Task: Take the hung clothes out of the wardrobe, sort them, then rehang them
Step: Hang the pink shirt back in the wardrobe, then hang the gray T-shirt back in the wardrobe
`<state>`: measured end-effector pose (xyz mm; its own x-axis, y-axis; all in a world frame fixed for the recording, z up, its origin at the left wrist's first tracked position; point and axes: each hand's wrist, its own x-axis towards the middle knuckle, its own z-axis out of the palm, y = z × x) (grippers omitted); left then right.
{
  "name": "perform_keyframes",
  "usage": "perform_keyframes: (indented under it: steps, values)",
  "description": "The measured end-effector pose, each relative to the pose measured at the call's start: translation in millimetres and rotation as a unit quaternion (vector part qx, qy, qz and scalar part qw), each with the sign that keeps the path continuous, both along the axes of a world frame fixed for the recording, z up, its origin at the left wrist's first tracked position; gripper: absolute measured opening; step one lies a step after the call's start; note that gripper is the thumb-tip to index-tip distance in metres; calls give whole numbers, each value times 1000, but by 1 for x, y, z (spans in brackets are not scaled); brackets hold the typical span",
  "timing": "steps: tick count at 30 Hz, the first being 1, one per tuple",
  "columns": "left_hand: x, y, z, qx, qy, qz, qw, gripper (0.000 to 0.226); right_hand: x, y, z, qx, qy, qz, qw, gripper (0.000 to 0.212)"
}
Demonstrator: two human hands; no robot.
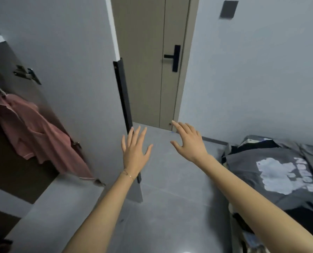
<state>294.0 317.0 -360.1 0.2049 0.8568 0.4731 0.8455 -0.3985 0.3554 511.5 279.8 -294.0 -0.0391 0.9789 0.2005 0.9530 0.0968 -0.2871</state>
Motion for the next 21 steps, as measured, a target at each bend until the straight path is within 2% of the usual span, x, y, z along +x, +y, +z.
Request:
perform_keyframes:
  steps: [12, 21]
  values:
    - [240, 26, -6, -56, 28, -142, 988, 71, 220, -40, -15, -26, -11, -160, 987, 68]
    - [413, 87, -16, -67, 57, -264, 960, 70, 364, -36, -32, -50, -12, -314, 948, 69]
